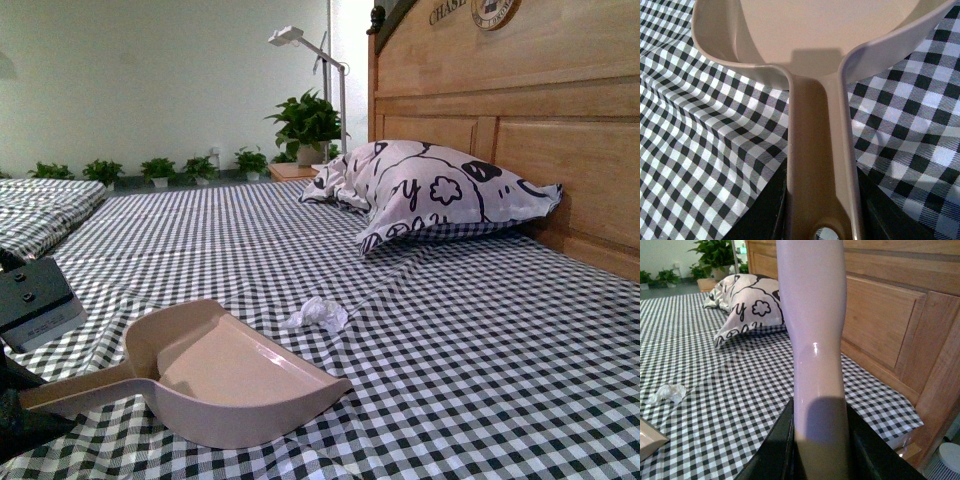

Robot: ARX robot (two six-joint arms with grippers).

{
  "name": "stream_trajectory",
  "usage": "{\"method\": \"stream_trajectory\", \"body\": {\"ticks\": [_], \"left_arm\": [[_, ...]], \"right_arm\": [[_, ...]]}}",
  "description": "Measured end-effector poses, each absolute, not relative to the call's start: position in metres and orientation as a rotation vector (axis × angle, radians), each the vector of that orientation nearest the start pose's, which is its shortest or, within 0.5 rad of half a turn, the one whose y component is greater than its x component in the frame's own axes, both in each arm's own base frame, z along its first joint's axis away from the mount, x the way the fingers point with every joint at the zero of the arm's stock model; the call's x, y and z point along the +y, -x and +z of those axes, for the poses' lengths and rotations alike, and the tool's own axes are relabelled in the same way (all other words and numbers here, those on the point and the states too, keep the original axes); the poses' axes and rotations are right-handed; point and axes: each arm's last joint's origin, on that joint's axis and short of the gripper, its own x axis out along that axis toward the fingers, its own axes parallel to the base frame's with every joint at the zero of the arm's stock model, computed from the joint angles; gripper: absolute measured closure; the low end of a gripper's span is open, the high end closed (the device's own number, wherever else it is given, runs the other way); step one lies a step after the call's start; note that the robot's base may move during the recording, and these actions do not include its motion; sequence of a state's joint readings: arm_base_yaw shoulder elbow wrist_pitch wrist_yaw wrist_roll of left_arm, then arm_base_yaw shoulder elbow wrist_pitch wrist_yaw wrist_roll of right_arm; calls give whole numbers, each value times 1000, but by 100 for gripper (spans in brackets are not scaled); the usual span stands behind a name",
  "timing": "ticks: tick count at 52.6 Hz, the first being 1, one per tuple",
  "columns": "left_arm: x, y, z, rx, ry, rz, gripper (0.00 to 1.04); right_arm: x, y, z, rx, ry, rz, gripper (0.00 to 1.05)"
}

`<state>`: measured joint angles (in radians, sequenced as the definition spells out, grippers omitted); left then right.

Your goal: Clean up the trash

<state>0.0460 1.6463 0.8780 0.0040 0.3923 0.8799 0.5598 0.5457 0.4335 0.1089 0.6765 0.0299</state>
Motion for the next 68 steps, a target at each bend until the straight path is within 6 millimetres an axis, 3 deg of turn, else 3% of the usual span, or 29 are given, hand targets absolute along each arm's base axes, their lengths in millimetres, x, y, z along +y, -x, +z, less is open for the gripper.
{"method": "stream_trajectory", "body": {"ticks": [29, 33, 38, 47, 60, 68], "left_arm": [[4, -328, 174, 572, -672, -639, 77], [4, -328, 174, 572, -672, -639, 77], [3, -328, 174, 572, -674, -639, 77], [3, -328, 174, 572, -675, -641, 77], [3, -328, 174, 571, -677, -643, 77], [3, -328, 174, 571, -678, -643, 77]], "right_arm": [[56, -124, 272, 2, -29, -114, 84], [56, -131, 272, 132, 11, -24, 84], [55, -153, 273, 261, 40, 76, 84], [62, -220, 269, 309, 55, 151, 84], [79, -324, 242, 435, 104, 154, 84], [95, -369, 227, 476, 143, 182, 84]]}}
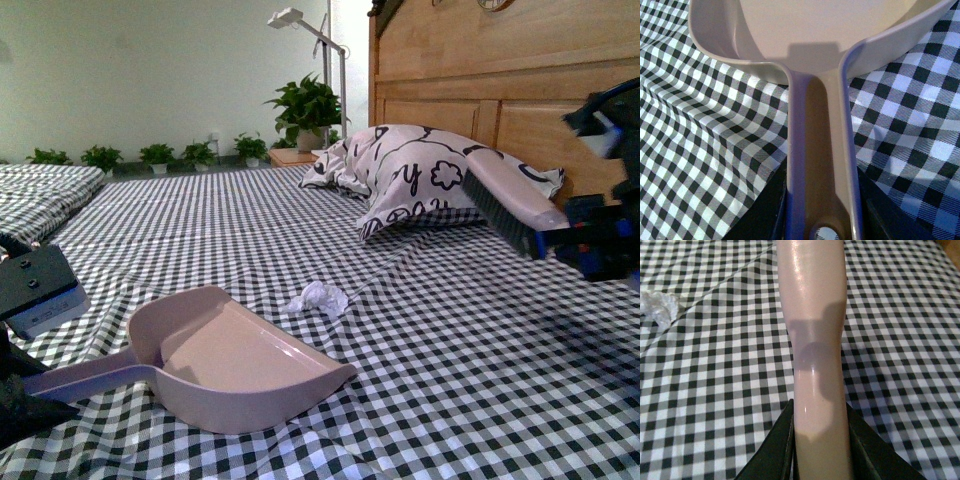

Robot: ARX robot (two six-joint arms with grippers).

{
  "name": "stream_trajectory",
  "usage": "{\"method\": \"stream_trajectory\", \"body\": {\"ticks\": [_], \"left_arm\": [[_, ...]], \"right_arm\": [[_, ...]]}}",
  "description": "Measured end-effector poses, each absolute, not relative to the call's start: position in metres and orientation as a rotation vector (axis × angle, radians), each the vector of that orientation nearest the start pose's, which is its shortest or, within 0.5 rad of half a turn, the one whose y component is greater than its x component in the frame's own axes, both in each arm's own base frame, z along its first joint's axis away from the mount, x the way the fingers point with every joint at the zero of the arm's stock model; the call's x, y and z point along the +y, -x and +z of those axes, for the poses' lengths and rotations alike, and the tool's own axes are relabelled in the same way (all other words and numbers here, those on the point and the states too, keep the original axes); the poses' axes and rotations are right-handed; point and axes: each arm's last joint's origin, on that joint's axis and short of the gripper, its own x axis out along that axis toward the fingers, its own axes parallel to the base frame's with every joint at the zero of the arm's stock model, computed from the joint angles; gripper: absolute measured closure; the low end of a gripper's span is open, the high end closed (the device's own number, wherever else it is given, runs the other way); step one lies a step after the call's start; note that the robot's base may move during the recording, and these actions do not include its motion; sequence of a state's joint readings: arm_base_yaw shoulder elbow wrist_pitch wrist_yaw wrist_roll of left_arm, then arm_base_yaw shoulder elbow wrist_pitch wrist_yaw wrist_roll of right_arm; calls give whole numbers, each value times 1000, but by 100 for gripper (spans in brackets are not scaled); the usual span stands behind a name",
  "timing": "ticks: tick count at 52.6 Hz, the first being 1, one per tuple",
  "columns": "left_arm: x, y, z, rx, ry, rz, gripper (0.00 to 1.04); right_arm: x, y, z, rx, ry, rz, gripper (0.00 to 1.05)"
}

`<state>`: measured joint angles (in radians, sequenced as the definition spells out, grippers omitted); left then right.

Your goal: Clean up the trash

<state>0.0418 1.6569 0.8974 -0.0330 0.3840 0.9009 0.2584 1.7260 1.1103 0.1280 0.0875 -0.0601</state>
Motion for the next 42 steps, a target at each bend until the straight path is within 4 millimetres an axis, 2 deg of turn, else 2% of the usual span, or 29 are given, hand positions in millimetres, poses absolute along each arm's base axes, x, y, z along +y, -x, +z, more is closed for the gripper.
{"method": "stream_trajectory", "body": {"ticks": [6, 11, 19, 24, 32, 42], "left_arm": [[3, -328, 174, 571, -678, -643, 77], [3, -328, 174, 570, -678, -643, 77], [3, -328, 174, 570, -678, -643, 77], [3, -328, 174, 570, -678, -643, 77], [3, -328, 174, 570, -678, -644, 77], [3, -328, 174, 570, -678, -643, 77]], "right_arm": [[115, -396, 213, 493, 197, 222, 84], [132, -409, 204, 500, 236, 247, 84], [154, -419, 190, 507, 286, 274, 84], [165, -425, 172, 523, 329, 283, 84], [162, -438, 145, 550, 405, 196, 84], [160, -442, 138, 555, 432, 188, 84]]}}
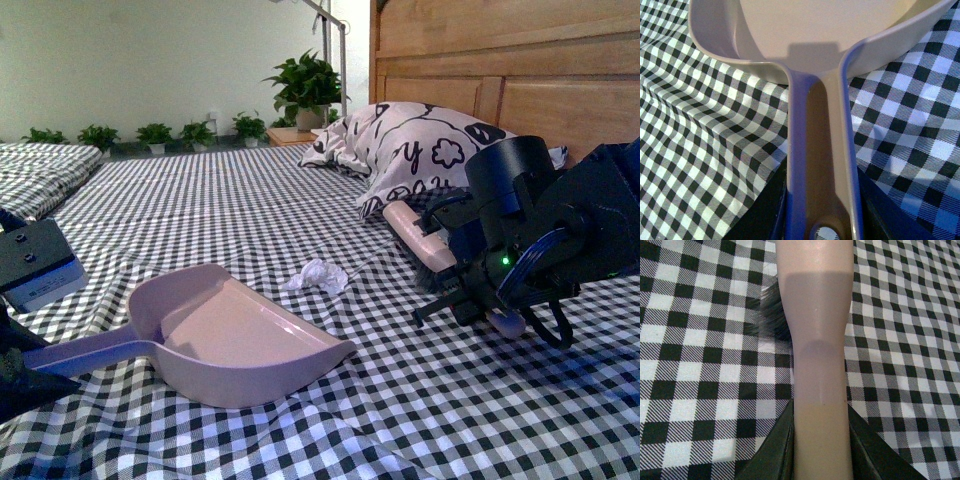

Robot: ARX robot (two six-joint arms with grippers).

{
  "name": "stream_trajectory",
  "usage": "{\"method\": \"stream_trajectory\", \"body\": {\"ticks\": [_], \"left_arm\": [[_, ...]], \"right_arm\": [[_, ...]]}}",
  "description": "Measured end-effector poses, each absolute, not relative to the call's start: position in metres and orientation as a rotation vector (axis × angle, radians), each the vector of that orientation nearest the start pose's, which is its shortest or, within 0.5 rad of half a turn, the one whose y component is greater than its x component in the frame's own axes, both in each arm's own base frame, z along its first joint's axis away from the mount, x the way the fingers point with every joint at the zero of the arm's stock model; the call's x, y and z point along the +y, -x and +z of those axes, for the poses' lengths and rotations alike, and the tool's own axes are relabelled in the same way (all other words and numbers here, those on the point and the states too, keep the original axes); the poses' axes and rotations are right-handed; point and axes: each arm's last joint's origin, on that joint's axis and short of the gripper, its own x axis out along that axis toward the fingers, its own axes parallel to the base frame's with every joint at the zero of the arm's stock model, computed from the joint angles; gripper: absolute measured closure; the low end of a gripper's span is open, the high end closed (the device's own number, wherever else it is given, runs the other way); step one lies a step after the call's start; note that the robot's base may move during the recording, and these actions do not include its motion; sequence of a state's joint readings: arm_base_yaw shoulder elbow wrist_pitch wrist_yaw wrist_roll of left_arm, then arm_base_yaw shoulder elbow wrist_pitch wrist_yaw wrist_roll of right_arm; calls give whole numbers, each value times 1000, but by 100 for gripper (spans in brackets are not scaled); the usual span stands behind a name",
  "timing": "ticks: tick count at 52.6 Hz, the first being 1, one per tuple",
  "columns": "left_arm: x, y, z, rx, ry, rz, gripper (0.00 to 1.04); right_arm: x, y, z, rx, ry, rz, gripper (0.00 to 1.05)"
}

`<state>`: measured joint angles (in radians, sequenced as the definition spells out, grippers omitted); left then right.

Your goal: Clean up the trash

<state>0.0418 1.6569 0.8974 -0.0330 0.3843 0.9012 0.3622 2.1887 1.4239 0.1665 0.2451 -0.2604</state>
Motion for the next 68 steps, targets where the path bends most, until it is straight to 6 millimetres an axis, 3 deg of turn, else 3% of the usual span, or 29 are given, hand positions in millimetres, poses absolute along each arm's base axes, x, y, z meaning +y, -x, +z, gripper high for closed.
{"method": "stream_trajectory", "body": {"ticks": [15, 18, 25, 36, 46, 57, 68], "left_arm": [[3, -328, 174, 570, -679, -644, 77], [3, -328, 174, 570, -678, -644, 77], [3, -328, 174, 570, -692, -642, 77], [3, -328, 174, 567, -692, -646, 77], [2, -328, 174, 565, -691, -650, 77], [2, -328, 174, 565, -691, -650, 77], [2, -329, 174, 567, -689, -637, 77]], "right_arm": [[184, -416, 120, 603, 456, 382, 84], [187, -404, 124, 603, 439, 466, 84], [200, -351, 133, 612, 374, 792, 84], [189, -314, 162, 563, 281, 1099, 84], [157, -329, 186, 492, 289, 945, 84], [118, -350, 194, 474, 262, 690, 84], [81, -356, 204, 447, 190, 455, 84]]}}
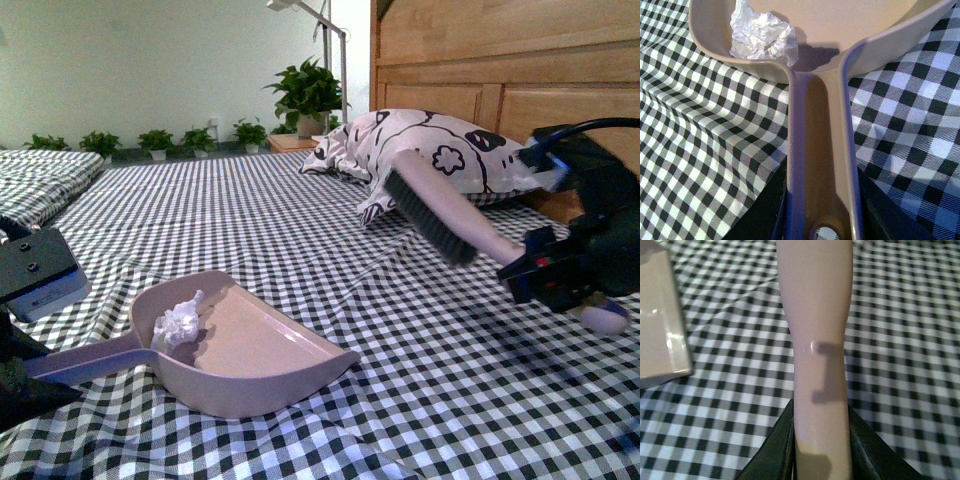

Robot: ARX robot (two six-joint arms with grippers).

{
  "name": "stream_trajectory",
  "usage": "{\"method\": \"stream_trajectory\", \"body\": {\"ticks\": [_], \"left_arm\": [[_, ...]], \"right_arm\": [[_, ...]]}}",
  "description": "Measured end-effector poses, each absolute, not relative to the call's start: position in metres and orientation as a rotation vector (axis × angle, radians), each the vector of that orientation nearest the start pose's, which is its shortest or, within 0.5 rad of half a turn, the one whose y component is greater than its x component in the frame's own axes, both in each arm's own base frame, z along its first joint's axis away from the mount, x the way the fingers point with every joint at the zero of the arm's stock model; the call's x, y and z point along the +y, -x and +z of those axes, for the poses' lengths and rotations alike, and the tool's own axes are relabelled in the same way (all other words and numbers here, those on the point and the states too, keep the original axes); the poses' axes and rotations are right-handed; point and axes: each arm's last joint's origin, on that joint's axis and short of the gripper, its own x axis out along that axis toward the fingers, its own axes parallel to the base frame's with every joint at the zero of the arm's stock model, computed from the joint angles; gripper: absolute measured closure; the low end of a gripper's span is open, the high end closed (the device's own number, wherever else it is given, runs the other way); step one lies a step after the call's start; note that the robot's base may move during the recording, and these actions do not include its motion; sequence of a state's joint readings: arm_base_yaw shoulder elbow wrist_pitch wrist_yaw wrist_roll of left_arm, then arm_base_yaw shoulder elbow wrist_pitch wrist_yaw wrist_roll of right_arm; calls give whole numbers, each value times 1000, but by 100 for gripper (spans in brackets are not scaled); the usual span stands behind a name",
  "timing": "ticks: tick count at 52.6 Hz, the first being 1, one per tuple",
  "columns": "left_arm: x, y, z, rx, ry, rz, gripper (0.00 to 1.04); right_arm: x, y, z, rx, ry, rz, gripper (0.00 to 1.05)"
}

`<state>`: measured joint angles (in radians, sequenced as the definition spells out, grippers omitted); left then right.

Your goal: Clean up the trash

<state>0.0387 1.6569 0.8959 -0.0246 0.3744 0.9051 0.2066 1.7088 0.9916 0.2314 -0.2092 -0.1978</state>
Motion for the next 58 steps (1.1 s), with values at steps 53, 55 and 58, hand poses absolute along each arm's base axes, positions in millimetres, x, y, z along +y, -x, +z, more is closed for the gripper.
{"method": "stream_trajectory", "body": {"ticks": [53, 55, 58], "left_arm": [[-2, -191, 287, -6, -309, 308, 77], [-2, -183, 286, -17, -310, 323, 77], [-1, -172, 284, -26, -302, 346, 77]], "right_arm": [[14, -149, 350, 60, -217, 438, 84], [17, -144, 352, 55, -234, 442, 84], [21, -135, 354, 46, -257, 441, 84]]}}
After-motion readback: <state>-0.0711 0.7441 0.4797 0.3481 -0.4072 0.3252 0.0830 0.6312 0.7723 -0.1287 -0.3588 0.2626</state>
